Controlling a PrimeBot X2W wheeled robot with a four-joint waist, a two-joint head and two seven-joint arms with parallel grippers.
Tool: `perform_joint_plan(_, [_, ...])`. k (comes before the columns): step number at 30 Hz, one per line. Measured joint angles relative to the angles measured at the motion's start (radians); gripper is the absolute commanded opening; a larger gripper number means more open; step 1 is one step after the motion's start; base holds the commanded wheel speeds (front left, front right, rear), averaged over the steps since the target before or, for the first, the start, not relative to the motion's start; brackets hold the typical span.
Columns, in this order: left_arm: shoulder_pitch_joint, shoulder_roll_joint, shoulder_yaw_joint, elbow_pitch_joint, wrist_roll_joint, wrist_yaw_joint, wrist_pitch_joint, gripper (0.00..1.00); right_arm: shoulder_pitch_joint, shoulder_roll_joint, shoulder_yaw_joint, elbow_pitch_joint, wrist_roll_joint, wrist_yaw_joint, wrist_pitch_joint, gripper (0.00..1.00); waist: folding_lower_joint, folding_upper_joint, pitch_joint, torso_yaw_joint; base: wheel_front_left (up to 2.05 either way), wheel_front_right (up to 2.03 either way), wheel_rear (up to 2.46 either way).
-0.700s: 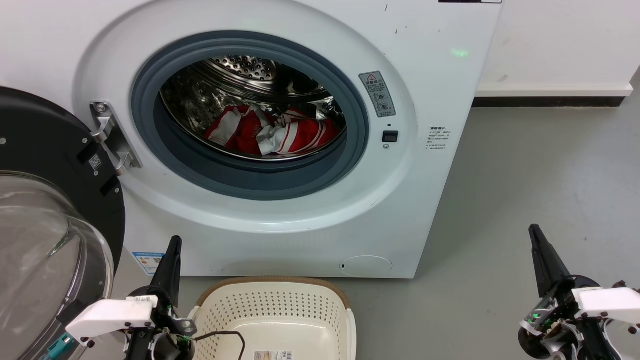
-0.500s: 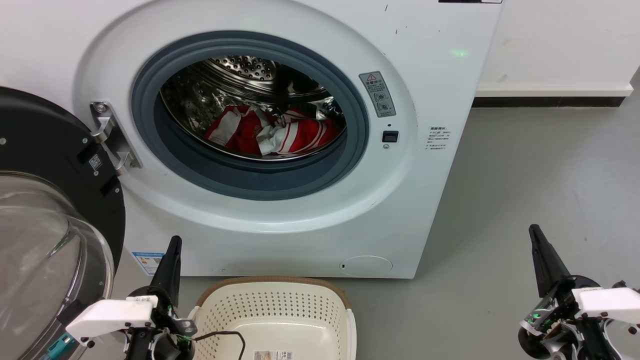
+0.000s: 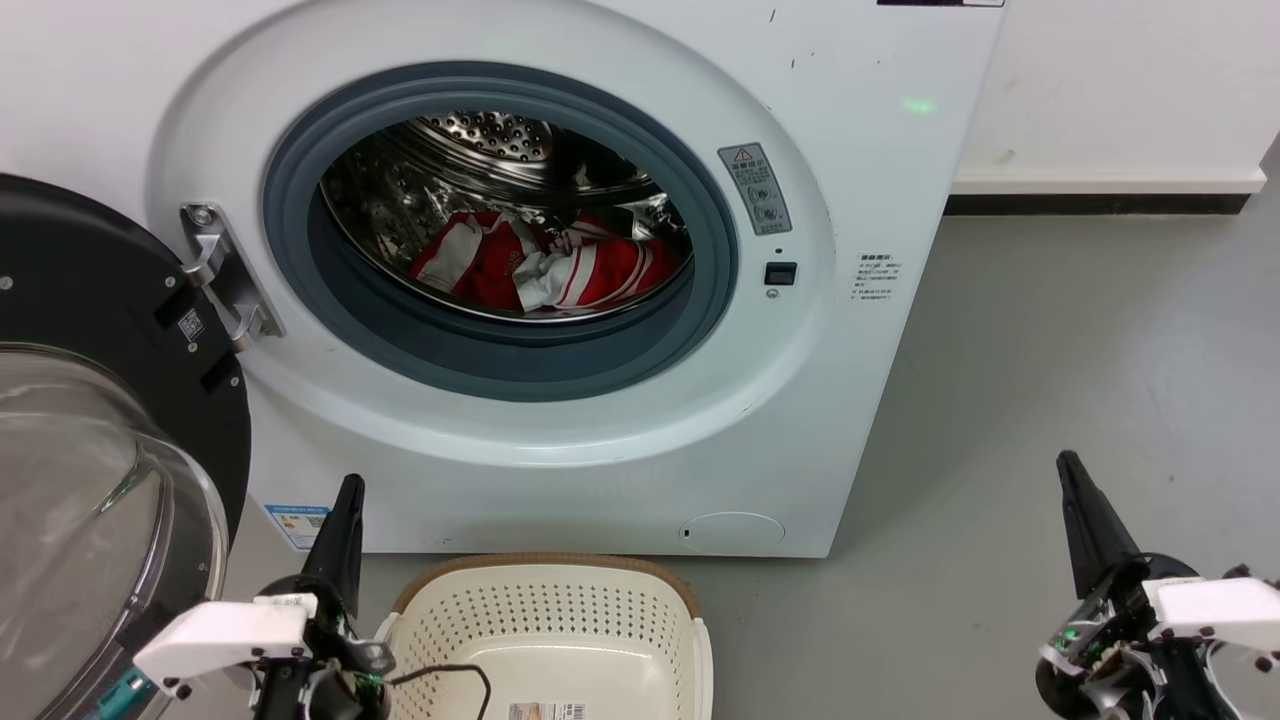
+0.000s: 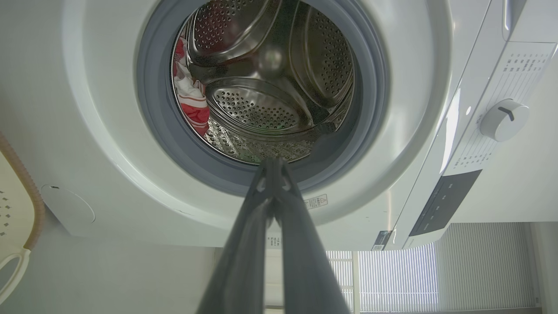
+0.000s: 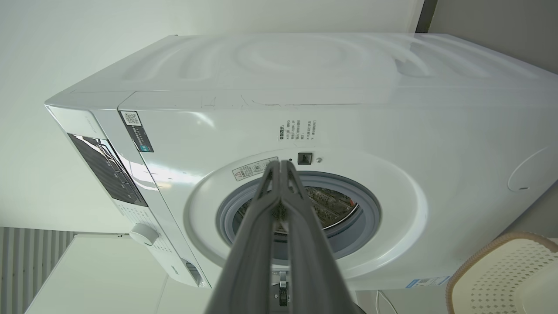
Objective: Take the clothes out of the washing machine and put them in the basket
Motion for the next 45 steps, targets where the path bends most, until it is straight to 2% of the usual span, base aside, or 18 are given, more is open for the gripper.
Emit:
perform_joint_plan(1, [0.003, 0.000, -0.001, 0.006, 0.000, 0.000, 0.000, 1.00, 0.003, 0.000, 0.000, 0.006, 0.000, 0.000, 0.000, 1.00, 0.0000, 0.0000, 0.000, 0.000, 0.00, 0.00, 0.00])
perform_joint_plan(6, [0.040, -0.004, -0.008, 0.032, 0.002, 0.002, -0.010, 1.00, 0.038, 0.001, 0.004, 0.034, 0.000, 0.000, -0.010, 1.00, 0.0000, 0.0000, 0.000, 0.000, 0.00, 0.00, 0.00])
perform_joint_plan(12, [0.040, -0.004, -0.007, 0.009, 0.079, 0.003, -0.040, 1.00, 0.042, 0.001, 0.004, 0.025, -0.066, 0.000, -0.040, 1.00, 0.0000, 0.0000, 0.001, 0.000, 0.00, 0.00, 0.00])
perform_joint_plan(30, [0.059, -0.003, -0.054, -0.090, 0.462, 0.106, -0.119, 1.00, 0.068, 0.002, 0.021, -0.107, -0.508, 0.000, -0.117, 1.00, 0.0000, 0.0000, 0.008, 0.001, 0.00, 0.00, 0.00])
perform_joint_plan(45, [0.075, -0.003, -0.101, -0.113, 0.720, 0.159, -0.173, 1.00, 0.105, 0.002, 0.053, -0.168, -0.832, 0.000, -0.173, 1.00, 0.0000, 0.0000, 0.012, 0.002, 0.00, 0.00, 0.00])
